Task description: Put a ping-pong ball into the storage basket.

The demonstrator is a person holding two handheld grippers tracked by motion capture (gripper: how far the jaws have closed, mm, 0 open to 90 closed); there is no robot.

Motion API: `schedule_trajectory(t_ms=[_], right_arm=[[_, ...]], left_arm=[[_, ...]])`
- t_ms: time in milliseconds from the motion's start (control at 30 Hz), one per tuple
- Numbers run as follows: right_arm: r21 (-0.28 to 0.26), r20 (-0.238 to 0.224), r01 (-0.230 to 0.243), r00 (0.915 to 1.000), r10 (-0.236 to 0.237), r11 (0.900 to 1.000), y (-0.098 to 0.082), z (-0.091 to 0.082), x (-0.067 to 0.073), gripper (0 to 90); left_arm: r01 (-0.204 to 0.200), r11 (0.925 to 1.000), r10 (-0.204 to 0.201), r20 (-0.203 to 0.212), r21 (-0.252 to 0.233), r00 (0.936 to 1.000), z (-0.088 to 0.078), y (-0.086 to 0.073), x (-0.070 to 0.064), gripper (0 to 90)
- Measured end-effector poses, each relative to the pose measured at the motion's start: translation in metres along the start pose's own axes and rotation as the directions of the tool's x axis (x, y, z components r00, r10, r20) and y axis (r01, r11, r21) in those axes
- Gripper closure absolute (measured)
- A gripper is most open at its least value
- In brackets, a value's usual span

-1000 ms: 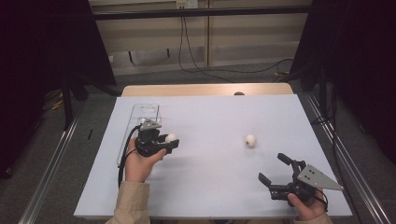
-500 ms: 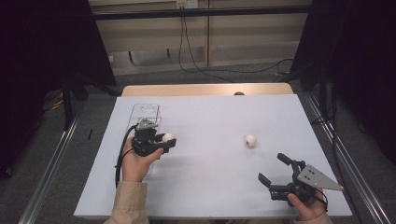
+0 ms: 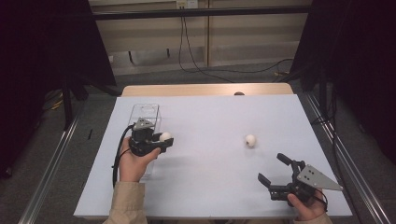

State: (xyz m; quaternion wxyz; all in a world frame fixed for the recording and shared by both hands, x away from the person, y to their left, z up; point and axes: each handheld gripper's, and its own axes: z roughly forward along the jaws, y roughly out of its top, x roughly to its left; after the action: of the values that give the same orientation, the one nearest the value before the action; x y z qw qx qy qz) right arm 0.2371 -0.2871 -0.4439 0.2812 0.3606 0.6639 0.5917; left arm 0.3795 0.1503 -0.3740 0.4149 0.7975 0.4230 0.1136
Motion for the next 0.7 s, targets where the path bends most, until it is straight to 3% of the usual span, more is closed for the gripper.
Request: schedule_trajectory(t_ms=[700], right_arm=[[-0.001,-0.002,-0.001,1.0000,0.001,1.000,0.0000,0.0001,-0.0002,2.2]], left_arm=[[0.005,0.9999,-0.006,-0.022,-0.012,0.9997,-0.0067,-0.0001,0.0069,51.1]])
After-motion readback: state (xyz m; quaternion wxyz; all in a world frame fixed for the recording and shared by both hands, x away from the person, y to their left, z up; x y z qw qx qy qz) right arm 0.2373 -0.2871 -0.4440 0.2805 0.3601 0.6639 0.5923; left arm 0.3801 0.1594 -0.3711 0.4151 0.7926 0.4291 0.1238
